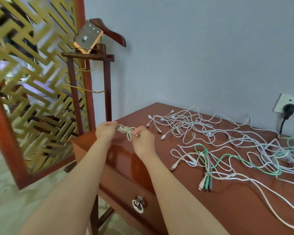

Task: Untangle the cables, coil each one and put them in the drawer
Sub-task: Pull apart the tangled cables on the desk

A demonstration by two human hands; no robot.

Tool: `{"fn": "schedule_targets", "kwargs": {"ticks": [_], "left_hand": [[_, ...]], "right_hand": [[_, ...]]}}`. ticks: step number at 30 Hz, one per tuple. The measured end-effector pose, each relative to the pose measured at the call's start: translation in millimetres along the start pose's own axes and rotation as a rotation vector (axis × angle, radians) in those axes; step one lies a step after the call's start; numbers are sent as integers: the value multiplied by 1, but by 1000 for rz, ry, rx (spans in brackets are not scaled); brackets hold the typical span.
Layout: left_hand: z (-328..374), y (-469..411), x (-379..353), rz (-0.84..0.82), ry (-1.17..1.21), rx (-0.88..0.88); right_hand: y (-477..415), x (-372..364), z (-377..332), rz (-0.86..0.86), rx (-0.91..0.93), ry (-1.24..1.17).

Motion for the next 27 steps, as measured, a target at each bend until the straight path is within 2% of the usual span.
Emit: {"fn": "schedule_targets", "kwargs": {"ticks": [8,14,20,27], "left_hand": [[-9,-24,37,157,-289,-13],[-3,-22,38,144,-473,-73],[7,-18,36,141,-616,-121],[42,3,10,106,-959,-261]], "right_hand": [[-2,-40,2,-155,-41,6],[-5,-52,2,-245,-73,-1],[-5,-61,-9,-382,-12,109],[-16,-15,-7,-378,19,247]]}}
Point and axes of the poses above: each hand's wrist, its own y-axis away from the middle knuckle, its own x-axis out of the back of the hand, z = x × y, the point moved 9 cm from there along -y, towards the middle knuckle, and after that the axes turned 2 degrees about x, right-handed, at the moved point
